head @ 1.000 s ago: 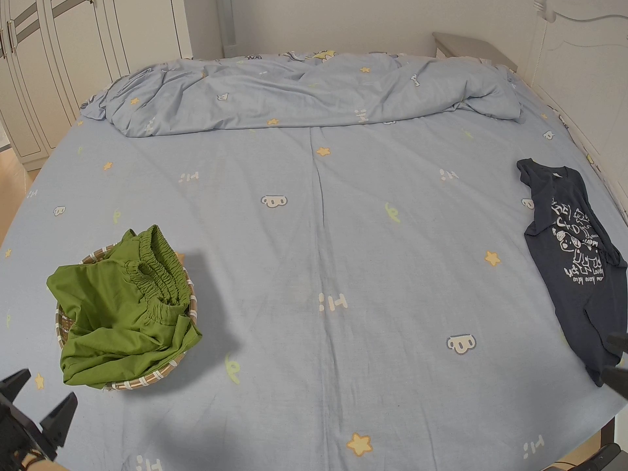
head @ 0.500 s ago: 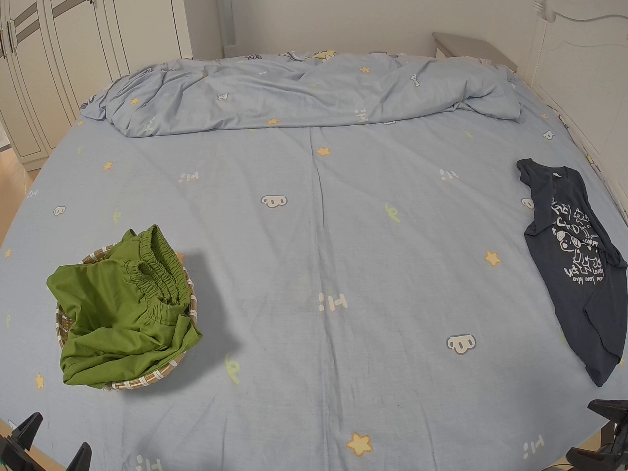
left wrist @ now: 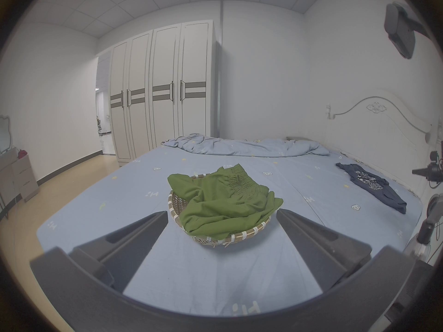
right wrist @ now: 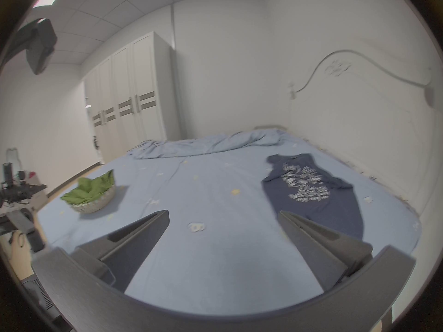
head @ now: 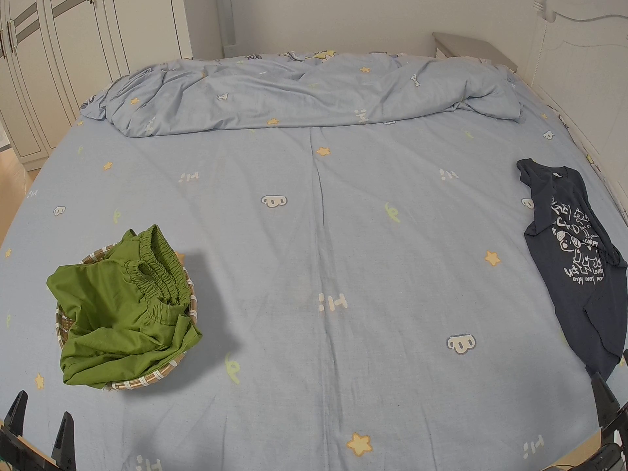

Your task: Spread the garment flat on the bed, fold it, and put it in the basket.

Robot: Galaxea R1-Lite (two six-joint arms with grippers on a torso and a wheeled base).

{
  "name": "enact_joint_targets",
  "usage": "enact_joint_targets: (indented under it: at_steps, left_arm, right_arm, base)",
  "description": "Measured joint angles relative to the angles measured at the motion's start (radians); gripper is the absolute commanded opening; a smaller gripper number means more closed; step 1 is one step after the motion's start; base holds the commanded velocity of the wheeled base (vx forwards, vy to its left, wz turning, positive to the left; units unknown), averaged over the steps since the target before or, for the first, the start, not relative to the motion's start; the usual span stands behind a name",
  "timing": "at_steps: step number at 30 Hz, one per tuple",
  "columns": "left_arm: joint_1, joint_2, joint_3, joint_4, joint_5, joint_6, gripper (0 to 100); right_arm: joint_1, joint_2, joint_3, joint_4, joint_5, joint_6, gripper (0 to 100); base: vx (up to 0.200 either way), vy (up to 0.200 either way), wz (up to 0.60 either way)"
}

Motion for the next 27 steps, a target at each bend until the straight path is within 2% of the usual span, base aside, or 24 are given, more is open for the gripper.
enact_joint_targets:
  at_steps: [4,7,12,27]
  left_arm:
    - [0.0,0.0,0.021,-0.018,-0.012,0.014,100]
    - [0.0,-0.001,0.028,-0.03,-0.021,0.021,100]
    - [0.0,0.0,0.031,-0.038,-0.028,0.027,100]
    - [0.0,0.0,0.032,-0.039,-0.028,0.027,100]
  right_arm:
    - [0.0,-0.002,0.031,-0.014,-0.062,-0.011,100]
    - [0.0,-0.003,0.049,0.056,-0.088,-0.025,100]
    - [0.0,-0.002,0.056,0.089,-0.059,-0.069,100]
    - [-0.001,-0.002,0.058,0.078,-0.058,-0.07,100]
  base:
    - [0.0,0.0,0.0]
    - [0.0,0.0,0.0]
    - [0.0,0.0,0.0]
    - [0.0,0.0,0.0]
